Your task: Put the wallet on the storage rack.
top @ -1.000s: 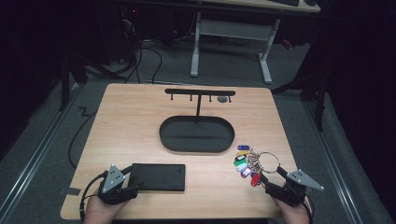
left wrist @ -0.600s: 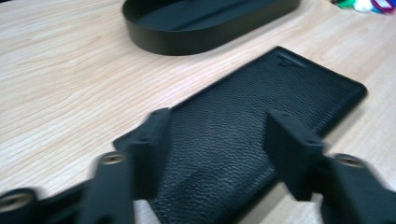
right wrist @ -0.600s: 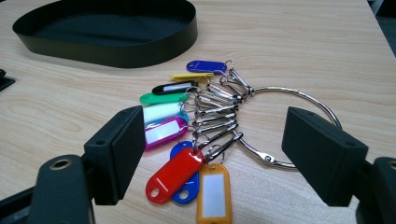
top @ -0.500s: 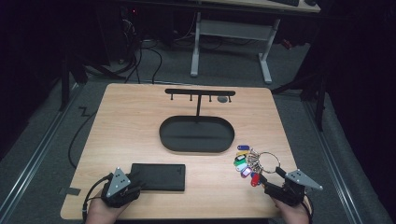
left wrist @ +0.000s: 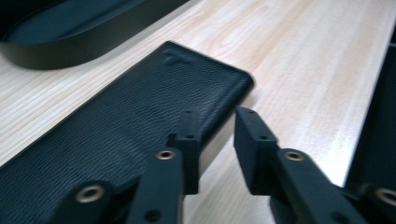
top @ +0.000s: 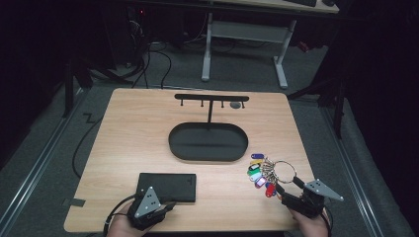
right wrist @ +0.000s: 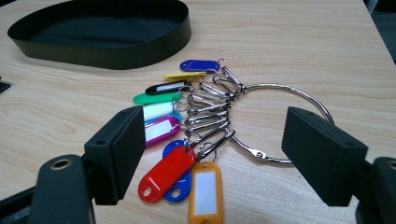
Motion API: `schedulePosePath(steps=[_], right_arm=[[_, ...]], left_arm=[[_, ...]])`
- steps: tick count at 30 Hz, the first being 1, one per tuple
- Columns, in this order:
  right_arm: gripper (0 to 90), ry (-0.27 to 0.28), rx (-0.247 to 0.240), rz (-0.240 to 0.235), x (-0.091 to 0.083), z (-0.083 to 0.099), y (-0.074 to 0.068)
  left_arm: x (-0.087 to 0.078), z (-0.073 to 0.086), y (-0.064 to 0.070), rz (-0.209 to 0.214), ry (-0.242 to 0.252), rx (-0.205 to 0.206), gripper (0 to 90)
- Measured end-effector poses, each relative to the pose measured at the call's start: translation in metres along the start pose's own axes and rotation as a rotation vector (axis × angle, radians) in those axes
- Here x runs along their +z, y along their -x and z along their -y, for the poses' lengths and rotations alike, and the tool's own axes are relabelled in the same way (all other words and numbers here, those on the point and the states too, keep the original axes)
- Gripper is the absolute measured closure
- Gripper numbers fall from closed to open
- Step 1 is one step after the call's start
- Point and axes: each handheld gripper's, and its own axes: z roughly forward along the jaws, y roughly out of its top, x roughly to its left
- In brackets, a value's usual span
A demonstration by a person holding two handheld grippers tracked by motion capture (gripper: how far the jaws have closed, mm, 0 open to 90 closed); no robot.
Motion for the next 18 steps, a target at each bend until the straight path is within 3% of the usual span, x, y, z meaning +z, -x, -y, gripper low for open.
schedulePosePath(steps=[9,18], right_arm=[[22.0,-0.004,-0.004,-0.004,0.002,0.0,0.0],[22.3,-0.012,-0.006,-0.007,0.004,0.0,-0.001]], left_arm=[[0.02,-0.007,0.013,0.056,-0.052,0.026,86.9],[0.041,-0.015,0.016,0.042,-0.102,0.079,88.1]])
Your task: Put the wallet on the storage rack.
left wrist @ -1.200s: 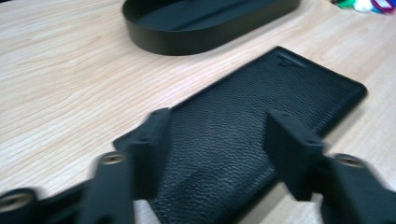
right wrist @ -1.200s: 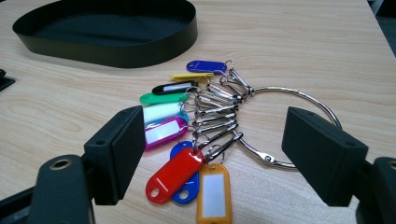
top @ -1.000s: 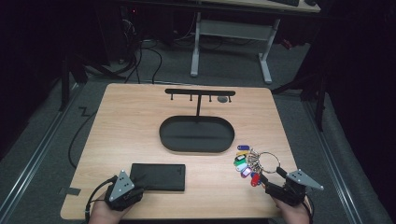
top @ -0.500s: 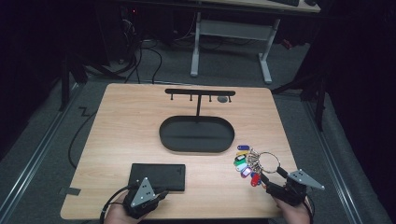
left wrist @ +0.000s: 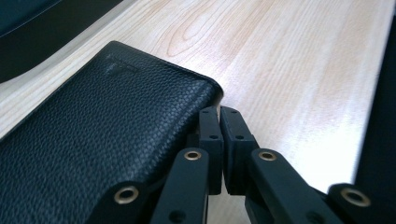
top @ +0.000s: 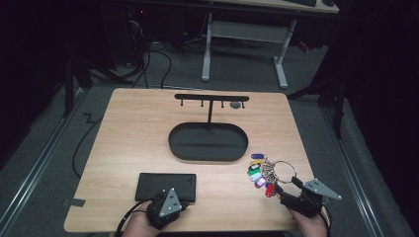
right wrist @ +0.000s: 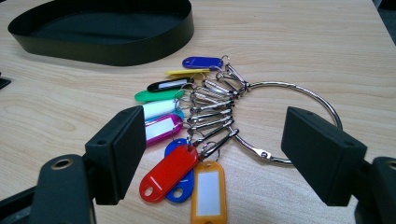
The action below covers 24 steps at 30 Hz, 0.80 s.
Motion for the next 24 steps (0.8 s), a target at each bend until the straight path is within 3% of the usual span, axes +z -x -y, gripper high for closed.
schedulePosePath(steps=[5,10,12,16,19,22,24], right_arm=[[22.3,-0.003,0.001,0.0,0.0,0.0,0.0],[22.4,-0.008,-0.002,0.0,0.001,0.001,0.0],[22.4,-0.011,-0.005,-0.001,0.002,0.001,0.0],[22.4,-0.015,0.003,0.001,0.001,0.001,0.0],[22.4,-0.014,0.006,0.002,0.0,0.002,0.001],[22.5,-0.011,0.008,0.004,-0.001,0.002,0.002],[22.5,-0.009,0.01,0.004,-0.002,0.002,0.003]], left_arm=[[0.004,-0.003,-0.005,-0.001,-0.005,-0.001,88.8],[0.013,-0.01,-0.009,-0.031,-0.014,0.01,89.0],[0.018,-0.016,-0.014,-0.062,-0.019,0.004,89.0],[0.018,-0.018,-0.018,-0.081,-0.002,-0.02,87.9],[0.002,-0.016,-0.023,-0.098,0.051,-0.043,86.4],[-0.021,-0.004,-0.039,-0.136,0.102,-0.113,84.2],[-0.039,0.012,-0.057,-0.192,0.113,-0.168,83.1]])
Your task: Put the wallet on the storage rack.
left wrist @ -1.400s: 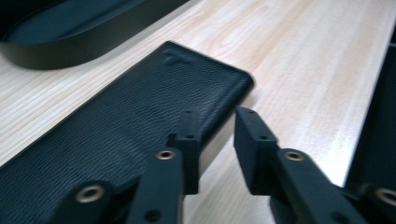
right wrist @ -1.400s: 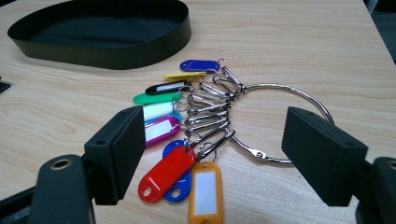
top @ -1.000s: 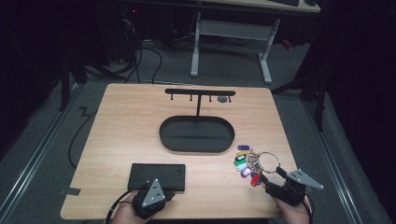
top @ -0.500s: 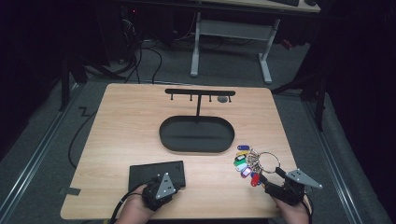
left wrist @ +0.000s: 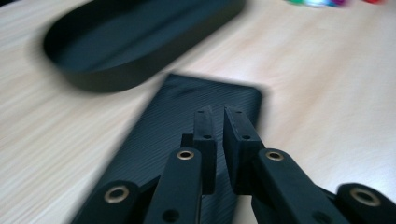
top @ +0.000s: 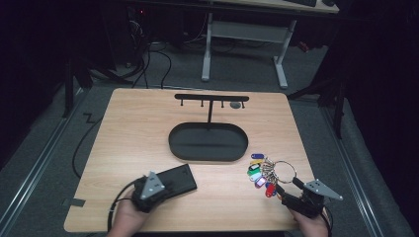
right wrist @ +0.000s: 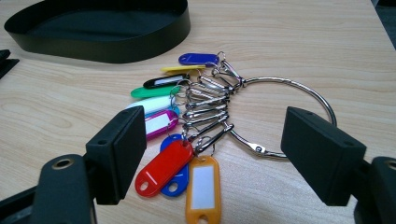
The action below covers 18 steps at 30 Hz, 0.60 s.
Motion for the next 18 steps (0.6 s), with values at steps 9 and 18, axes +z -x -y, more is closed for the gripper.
schedulePosePath(steps=[9,18], right_arm=[[22.7,0.002,-0.005,-0.016,0.004,-0.002,-0.003],[22.6,-0.003,-0.012,-0.023,0.006,-0.003,-0.003]], left_arm=[[-0.011,0.037,-0.065,-0.199,-0.062,-0.136,82.2],[-0.011,0.045,-0.064,-0.127,-0.098,-0.157,85.8]])
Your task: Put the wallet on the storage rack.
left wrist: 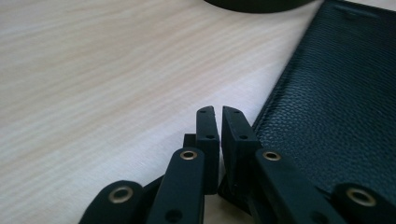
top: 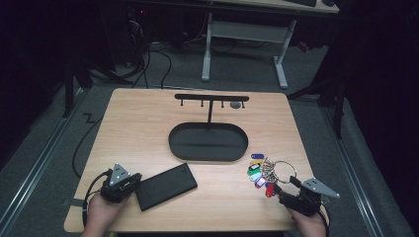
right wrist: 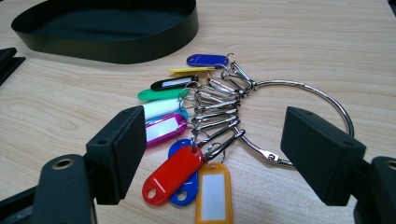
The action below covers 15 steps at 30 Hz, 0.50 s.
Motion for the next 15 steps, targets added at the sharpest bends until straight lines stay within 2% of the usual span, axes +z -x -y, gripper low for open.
schedulePosePath(steps=[3,4,6,11,15], right_arm=[[22.6,0.003,0.005,0.001,-0.001,0.0,0.0],[22.7,0.006,0.005,0.002,-0.001,-0.001,0.001],[22.7,0.008,0.006,0.001,-0.001,-0.001,0.001],[22.6,0.007,0.0,-0.003,-0.001,-0.002,0.001],[22.7,0.007,-0.002,-0.002,0.0,-0.001,0.001]], left_arm=[[-0.003,0.002,0.007,0.021,-0.007,0.009,85.7],[-0.006,0.003,0.012,0.016,-0.01,0.036,85.0],[-0.008,0.003,0.014,0.009,-0.001,0.041,84.1],[-0.019,0.004,0.016,0.003,0.044,0.031,78.4],[-0.025,0.006,0.022,0.023,0.054,0.036,73.9]])
